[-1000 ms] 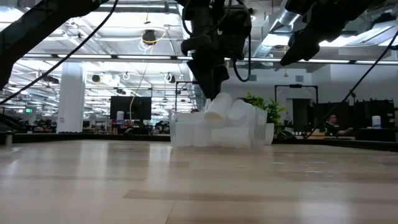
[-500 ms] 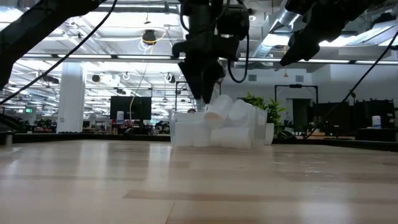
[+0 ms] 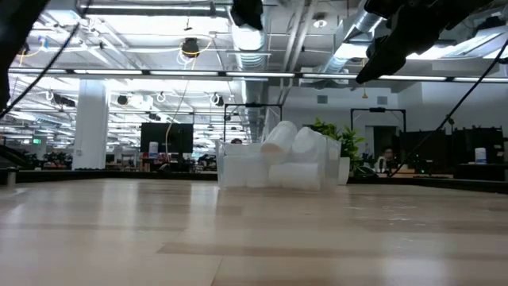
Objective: Pick and place pill bottles into a basket
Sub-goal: Return to Home Position
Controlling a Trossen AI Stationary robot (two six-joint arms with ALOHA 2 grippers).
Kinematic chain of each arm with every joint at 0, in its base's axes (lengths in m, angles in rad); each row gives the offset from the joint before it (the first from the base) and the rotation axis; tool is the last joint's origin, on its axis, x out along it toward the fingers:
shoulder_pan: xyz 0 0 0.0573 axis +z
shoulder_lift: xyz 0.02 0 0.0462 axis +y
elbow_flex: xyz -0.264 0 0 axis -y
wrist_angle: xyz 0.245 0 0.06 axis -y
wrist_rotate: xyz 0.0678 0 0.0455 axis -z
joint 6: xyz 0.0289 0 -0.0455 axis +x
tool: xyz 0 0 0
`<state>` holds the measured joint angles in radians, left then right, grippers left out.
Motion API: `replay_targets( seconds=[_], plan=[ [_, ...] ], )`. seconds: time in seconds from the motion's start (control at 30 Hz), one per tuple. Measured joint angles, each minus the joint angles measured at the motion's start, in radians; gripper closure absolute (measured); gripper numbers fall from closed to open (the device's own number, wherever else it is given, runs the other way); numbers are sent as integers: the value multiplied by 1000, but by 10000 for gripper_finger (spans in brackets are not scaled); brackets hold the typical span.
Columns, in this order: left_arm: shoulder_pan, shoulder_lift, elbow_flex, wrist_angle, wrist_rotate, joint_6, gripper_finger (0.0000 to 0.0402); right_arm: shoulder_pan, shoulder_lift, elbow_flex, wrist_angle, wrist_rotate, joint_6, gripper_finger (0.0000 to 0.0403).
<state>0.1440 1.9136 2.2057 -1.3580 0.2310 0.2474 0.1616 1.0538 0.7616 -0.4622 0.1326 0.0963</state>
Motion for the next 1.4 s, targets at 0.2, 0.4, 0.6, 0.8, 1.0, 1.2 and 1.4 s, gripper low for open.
replay_targets(
  seconds=[0.2, 0.4, 0.6, 0.8, 1.0, 1.2, 1.4],
  plan=[
    [-87, -273, -368, 353, 45, -110, 122, 1, 0, 0, 1, 0, 10, 184],
    [-174, -609, -1044, 981, -66, -290, 122, 16, 0, 0, 6, -3, 76, 184],
    [-217, -825, -1577, 1609, -105, -430, 122, 49, -7, 0, -7, 0, 83, 184],
    [-229, -919, -1822, 1881, -157, -524, 122, 69, -101, 0, -193, 12, 103, 184],
    [-229, -969, -1851, 1800, -167, -549, 122, 151, -312, -12, -285, 64, 122, 184],
    [-254, -968, -1852, 1758, -173, -547, 122, 271, -661, -243, -116, 294, 218, 184],
    [-303, -993, -1852, 1735, -269, -605, 122, 332, -966, -511, 191, 328, 167, 184]
  ],
)
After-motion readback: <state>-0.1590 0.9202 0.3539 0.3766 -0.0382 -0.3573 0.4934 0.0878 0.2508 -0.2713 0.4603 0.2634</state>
